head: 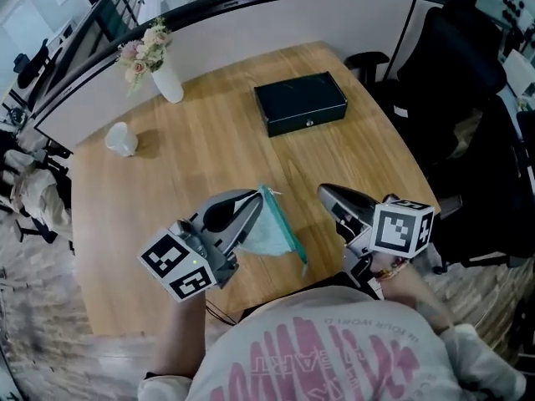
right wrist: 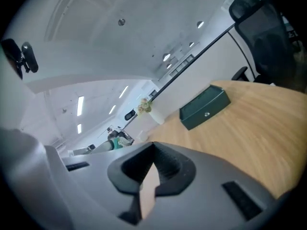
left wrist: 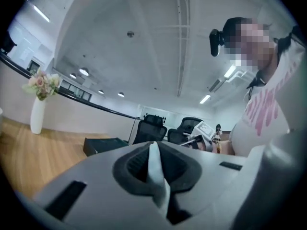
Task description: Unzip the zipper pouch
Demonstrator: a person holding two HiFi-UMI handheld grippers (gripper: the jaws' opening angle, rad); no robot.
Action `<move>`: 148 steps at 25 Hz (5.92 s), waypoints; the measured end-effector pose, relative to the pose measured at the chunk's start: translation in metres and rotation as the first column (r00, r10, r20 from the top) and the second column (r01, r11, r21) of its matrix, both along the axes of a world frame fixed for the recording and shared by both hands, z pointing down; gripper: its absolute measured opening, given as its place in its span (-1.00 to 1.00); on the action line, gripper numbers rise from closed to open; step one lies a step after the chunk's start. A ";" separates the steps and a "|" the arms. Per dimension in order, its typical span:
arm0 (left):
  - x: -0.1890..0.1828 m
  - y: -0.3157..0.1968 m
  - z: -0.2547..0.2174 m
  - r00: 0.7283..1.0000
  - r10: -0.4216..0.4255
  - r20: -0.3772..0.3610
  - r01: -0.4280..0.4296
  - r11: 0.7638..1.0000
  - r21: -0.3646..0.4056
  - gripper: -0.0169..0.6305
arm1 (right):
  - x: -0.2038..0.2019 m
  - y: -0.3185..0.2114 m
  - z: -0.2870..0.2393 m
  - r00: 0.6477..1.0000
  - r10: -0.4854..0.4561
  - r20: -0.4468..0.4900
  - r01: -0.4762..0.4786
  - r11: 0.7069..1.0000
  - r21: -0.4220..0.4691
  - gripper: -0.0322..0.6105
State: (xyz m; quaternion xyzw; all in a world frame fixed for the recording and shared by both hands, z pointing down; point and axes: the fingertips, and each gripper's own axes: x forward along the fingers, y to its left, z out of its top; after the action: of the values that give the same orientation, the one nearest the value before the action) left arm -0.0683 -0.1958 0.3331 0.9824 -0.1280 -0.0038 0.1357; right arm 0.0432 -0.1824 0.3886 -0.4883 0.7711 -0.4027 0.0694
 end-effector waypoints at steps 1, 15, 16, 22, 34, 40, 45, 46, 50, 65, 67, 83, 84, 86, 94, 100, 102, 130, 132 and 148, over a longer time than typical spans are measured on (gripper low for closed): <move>-0.005 0.000 -0.005 1.000 -0.017 -0.022 0.017 1.000 0.007 -0.91 | -0.009 -0.004 -0.006 0.999 -0.042 0.018 0.042 0.999 0.015 -0.91; -0.051 0.004 -0.067 0.961 -0.170 -0.220 0.179 0.984 0.019 -0.91 | -0.130 0.008 -0.085 0.644 -0.711 0.281 0.680 0.701 0.216 -0.56; -0.049 0.007 -0.069 0.961 -0.178 -0.209 0.189 0.982 0.030 -0.91 | -0.132 0.008 -0.088 0.633 -0.722 0.279 0.691 0.690 0.217 -0.61; -0.046 0.025 -0.069 0.951 -0.291 -0.101 0.304 0.939 0.159 -0.91 | -0.135 0.010 -0.094 0.607 -0.746 0.274 0.716 0.663 0.218 -0.67; -0.052 0.039 -0.063 0.968 -0.202 -0.148 0.216 0.973 0.080 -0.91 | -0.137 0.017 -0.095 0.522 -0.787 0.329 0.760 0.604 0.239 -0.70; -0.053 0.044 -0.069 0.976 -0.147 -0.159 0.163 0.982 0.092 -0.91 | -0.137 0.020 -0.102 0.504 -0.792 0.344 0.760 0.596 0.259 -0.76; -0.052 0.051 -0.072 0.985 -0.095 -0.141 0.111 0.988 0.111 -0.91 | -0.136 0.024 -0.106 0.494 -0.800 0.342 0.765 0.586 0.266 -0.78; -0.052 0.052 -0.072 0.987 -0.086 -0.136 0.101 0.988 0.113 -0.91 | -0.135 0.024 -0.107 0.492 -0.800 0.344 0.765 0.586 0.269 -0.78; -0.051 0.055 -0.074 0.990 -0.066 -0.125 0.082 0.988 0.130 -0.91 | -0.134 0.026 -0.110 0.481 -0.802 0.354 0.767 0.581 0.273 -0.79; -0.054 0.025 -0.059 0.943 -0.312 -0.120 0.317 0.948 0.034 -0.91 | -0.130 0.009 -0.098 0.597 -0.747 0.291 0.714 0.661 0.233 -0.85; -0.054 0.022 -0.056 0.931 -0.343 -0.123 0.347 0.938 0.016 -0.91 | -0.131 0.009 -0.096 0.609 -0.749 0.259 0.715 0.661 0.229 -0.88; -0.055 -0.003 -0.018 0.869 -0.493 -0.033 0.467 0.841 -0.274 -0.91 | -0.130 -0.001 -0.067 0.670 -0.737 -0.092 0.739 0.650 0.177 -0.91; -0.055 -0.004 -0.015 0.866 -0.500 -0.022 0.474 0.835 -0.279 -0.91 | -0.130 -0.001 -0.065 0.668 -0.737 -0.107 0.742 0.648 0.173 -0.91; -0.057 -0.007 -0.011 0.855 -0.519 -0.003 0.495 0.819 -0.290 -0.91 | -0.130 -0.001 -0.061 0.661 -0.739 -0.130 0.749 0.642 0.165 -0.91; -0.068 -0.019 -0.001 0.814 -0.580 0.015 0.552 0.767 -0.328 -0.91 | -0.133 -0.001 -0.047 0.640 -0.748 -0.175 0.768 0.628 0.126 -0.91; -0.080 -0.025 0.001 0.786 -0.619 0.003 0.581 0.736 -0.346 -0.91 | -0.133 0.002 -0.040 0.623 -0.761 -0.184 0.782 0.614 0.110 -0.91; -0.082 -0.027 0.001 0.780 -0.625 0.003 0.587 0.731 -0.347 -0.91 | -0.134 0.001 -0.039 0.619 -0.764 -0.182 0.785 0.611 0.107 -0.91; -0.141 -0.050 0.001 0.587 -0.808 -0.041 0.728 0.550 -0.409 -0.91 | -0.142 0.009 -0.022 0.535 -0.825 -0.179 0.843 0.536 0.050 -0.90; -0.144 -0.050 0.001 0.581 -0.813 -0.045 0.731 0.545 -0.411 -0.91 | -0.140 0.010 -0.020 0.536 -0.825 -0.178 0.842 0.537 0.045 -0.91; -0.156 -0.052 0.003 0.561 -0.827 -0.032 0.752 0.526 -0.398 -0.91 | -0.139 0.009 -0.012 0.547 -0.820 -0.166 0.834 0.552 0.021 -0.90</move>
State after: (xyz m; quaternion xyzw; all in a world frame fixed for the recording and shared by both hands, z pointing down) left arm -0.2240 -0.2477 0.3364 0.7692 -0.5444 -0.1500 0.2990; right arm -0.0959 -0.1734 0.3762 -0.0898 0.9314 -0.3155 -0.1579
